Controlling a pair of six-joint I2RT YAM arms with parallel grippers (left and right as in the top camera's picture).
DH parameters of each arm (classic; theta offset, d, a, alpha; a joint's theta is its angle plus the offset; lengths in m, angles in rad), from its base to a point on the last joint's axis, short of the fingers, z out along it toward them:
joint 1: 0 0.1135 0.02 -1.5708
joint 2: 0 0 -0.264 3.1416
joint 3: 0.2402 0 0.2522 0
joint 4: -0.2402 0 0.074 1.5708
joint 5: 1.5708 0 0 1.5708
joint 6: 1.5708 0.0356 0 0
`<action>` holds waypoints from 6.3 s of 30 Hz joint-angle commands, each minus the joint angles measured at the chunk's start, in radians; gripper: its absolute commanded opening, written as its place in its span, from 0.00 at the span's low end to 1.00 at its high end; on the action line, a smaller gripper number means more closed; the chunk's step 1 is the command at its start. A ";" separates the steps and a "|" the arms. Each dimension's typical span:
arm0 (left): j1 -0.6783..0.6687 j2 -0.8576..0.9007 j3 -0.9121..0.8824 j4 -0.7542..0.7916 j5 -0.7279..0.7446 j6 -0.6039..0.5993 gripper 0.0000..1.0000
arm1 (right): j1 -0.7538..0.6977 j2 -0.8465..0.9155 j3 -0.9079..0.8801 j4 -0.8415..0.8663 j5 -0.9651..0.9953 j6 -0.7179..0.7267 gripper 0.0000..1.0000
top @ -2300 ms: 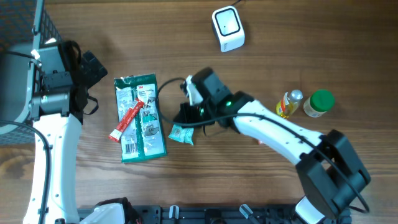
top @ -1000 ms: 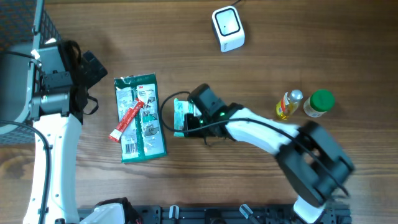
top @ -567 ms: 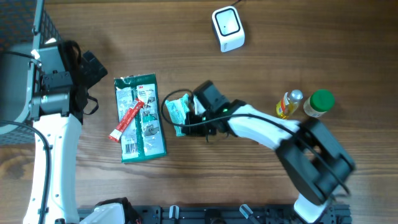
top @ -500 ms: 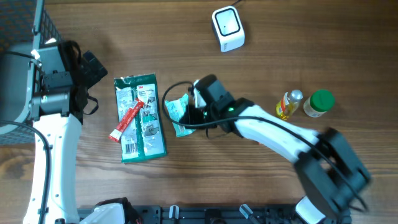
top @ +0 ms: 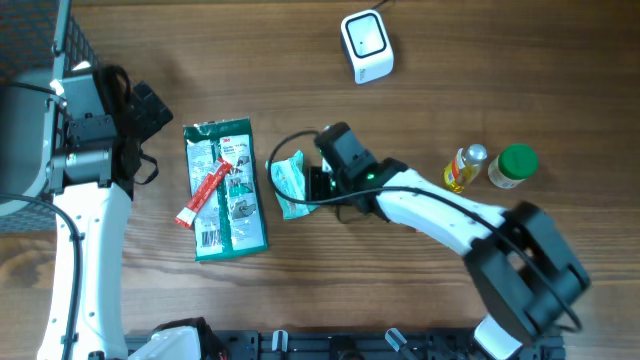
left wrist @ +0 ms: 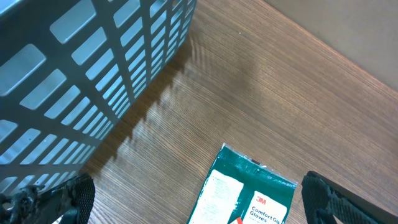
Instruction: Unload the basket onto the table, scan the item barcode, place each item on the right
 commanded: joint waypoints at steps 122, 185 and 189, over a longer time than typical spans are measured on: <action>0.004 -0.001 0.004 0.003 -0.005 0.009 1.00 | 0.082 0.132 0.106 0.111 0.286 -0.287 0.45; 0.004 -0.001 0.004 0.003 -0.005 0.009 1.00 | 0.177 -0.087 -0.111 0.018 -0.008 0.347 0.25; 0.004 -0.001 0.004 0.003 -0.005 0.009 1.00 | 0.176 -0.092 -0.108 0.056 -0.040 0.267 0.25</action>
